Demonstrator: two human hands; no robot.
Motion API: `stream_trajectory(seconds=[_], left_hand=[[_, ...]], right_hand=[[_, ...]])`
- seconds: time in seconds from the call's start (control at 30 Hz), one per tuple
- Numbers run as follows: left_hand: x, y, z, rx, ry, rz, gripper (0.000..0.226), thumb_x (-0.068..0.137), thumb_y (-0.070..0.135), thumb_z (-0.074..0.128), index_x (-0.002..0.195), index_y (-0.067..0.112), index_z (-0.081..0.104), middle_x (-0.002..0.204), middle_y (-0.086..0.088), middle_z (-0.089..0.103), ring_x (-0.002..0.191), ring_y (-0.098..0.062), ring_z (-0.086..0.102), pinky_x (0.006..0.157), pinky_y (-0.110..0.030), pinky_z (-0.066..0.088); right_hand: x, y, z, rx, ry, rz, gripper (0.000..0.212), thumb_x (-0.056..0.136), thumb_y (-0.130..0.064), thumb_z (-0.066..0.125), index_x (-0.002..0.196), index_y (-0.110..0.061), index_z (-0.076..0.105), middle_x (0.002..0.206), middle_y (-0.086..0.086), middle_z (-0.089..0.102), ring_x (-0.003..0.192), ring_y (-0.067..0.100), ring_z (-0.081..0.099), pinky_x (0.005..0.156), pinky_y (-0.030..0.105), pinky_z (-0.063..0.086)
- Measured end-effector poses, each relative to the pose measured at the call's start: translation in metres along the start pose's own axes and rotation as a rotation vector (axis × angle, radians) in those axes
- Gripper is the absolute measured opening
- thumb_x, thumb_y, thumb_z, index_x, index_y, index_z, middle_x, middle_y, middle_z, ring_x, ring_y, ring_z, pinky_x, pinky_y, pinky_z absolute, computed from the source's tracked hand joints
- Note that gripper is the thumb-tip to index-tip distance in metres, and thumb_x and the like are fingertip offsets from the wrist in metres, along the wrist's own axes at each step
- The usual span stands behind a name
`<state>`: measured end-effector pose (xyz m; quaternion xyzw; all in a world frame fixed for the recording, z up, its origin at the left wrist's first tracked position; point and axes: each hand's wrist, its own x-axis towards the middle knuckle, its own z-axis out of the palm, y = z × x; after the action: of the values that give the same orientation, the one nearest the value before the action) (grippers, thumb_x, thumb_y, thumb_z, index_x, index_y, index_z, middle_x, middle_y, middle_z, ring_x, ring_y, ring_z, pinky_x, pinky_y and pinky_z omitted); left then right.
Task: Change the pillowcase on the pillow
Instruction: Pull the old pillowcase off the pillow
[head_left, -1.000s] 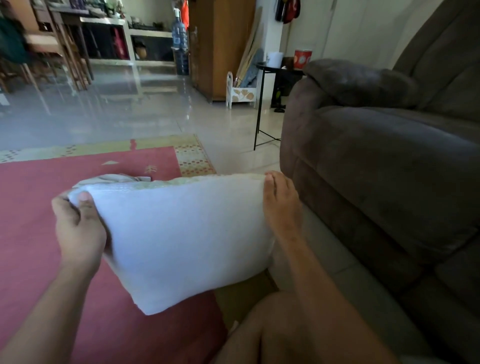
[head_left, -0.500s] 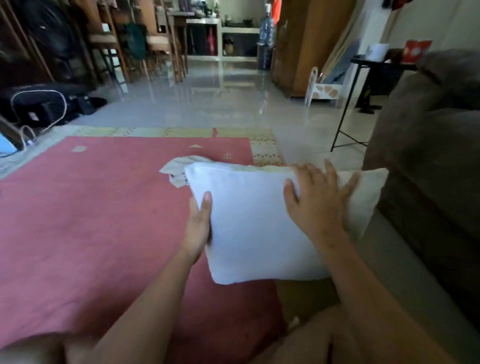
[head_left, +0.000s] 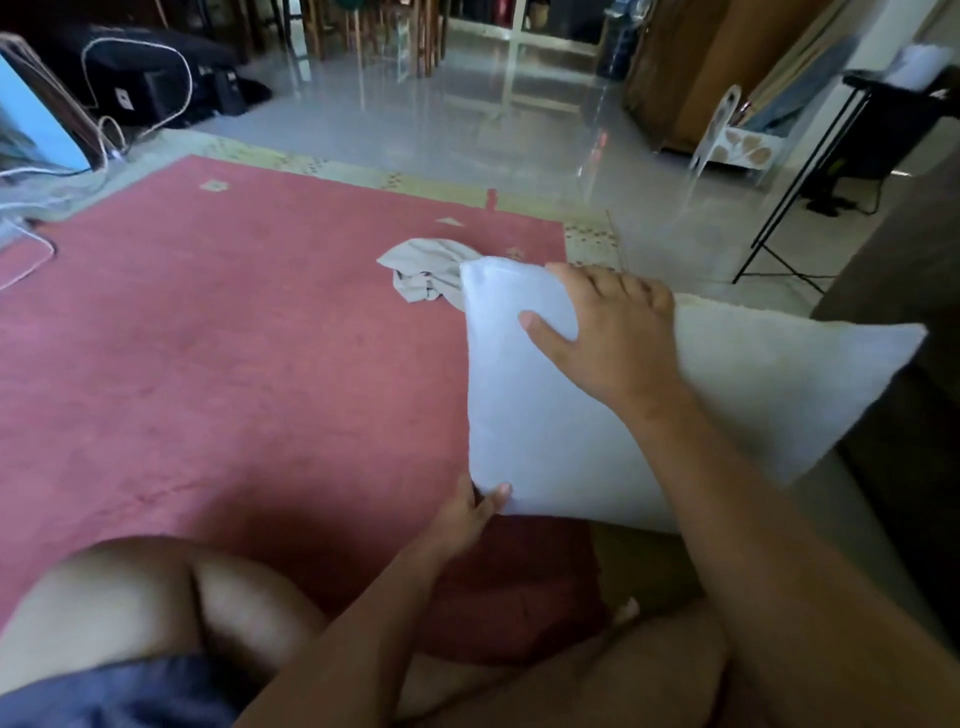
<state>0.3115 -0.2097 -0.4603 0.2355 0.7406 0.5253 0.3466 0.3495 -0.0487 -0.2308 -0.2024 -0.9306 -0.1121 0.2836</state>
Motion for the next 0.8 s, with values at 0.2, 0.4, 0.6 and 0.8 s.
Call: stream_trajectory(seconds=[0.2,0.4,0.6,0.8], left_hand=[[0.017,-0.024,-0.006,0.145,0.163,-0.03,0.042,0.101,0.006,0.049,0.141,0.011,0.056,0.142,-0.008,0.058,0.132,-0.023,0.053,0.097,-0.018,0.034],[0.014,0.0,-0.011,-0.104,0.26,0.057,0.044,0.09,0.018,0.048,0.128,0.023,0.068,0.121,0.011,0.071,0.118,-0.016,0.065,0.101,-0.029,0.049],[-0.01,0.105,-0.018,-0.344,0.291,0.414,0.066,0.087,0.008,0.043,0.15,0.027,0.042,0.15,0.018,0.048,0.141,-0.002,0.04,0.121,-0.034,0.029],[0.007,0.199,-0.037,-0.293,0.276,0.659,0.055,0.107,0.028,0.045,0.152,0.043,0.018,0.153,0.032,0.021,0.141,0.019,0.013,0.114,-0.007,0.012]], right_hand=[[0.002,0.0,0.001,0.031,0.039,0.046,0.062,0.085,-0.073,0.042,0.133,-0.036,0.055,0.12,-0.005,0.068,0.109,0.024,0.061,0.099,0.041,0.036],[0.002,0.002,0.0,0.077,0.078,0.092,0.055,0.087,-0.065,0.046,0.133,-0.037,0.056,0.123,-0.006,0.067,0.114,0.021,0.059,0.105,0.041,0.033],[-0.002,0.004,-0.004,0.139,0.119,0.122,0.05,0.082,-0.053,0.05,0.129,-0.038,0.059,0.118,-0.006,0.068,0.112,0.021,0.059,0.104,0.04,0.033],[-0.009,0.009,-0.006,0.173,0.17,0.124,0.047,0.082,-0.051,0.052,0.125,-0.037,0.061,0.117,-0.009,0.069,0.108,0.02,0.06,0.1,0.04,0.037]])
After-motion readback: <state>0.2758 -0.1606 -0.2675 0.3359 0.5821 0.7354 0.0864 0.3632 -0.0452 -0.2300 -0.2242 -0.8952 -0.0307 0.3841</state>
